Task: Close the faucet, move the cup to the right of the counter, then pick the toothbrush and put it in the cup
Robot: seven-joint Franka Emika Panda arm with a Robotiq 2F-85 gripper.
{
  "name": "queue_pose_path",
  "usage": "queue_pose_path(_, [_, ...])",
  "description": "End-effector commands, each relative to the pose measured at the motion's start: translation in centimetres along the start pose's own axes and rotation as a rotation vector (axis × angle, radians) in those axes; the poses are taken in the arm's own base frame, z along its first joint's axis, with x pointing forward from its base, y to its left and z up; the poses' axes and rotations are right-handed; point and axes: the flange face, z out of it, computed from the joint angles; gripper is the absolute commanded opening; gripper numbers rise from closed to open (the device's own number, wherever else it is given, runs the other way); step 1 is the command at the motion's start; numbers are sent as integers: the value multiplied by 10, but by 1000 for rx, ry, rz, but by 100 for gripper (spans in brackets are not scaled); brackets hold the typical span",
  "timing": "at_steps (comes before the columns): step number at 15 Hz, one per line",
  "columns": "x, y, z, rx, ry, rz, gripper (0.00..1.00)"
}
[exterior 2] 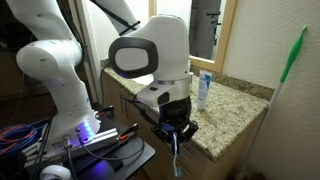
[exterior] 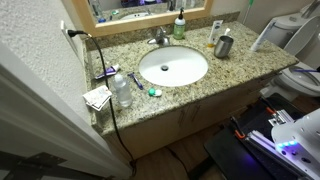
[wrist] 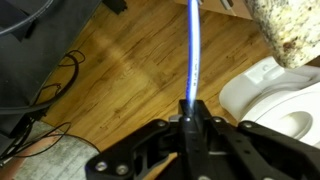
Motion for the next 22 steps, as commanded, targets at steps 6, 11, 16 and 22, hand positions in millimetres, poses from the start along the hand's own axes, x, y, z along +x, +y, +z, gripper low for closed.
queue_pose_path(6, [-8, 4, -67, 108, 231, -181, 2])
queue_pose_path(11, [-23, -2, -92, 209, 194, -224, 10])
queue_pose_path(16, [-58, 5, -142, 300, 285, -331, 2])
queue_pose_path(22, [-96, 3, -229, 475, 389, -400, 10])
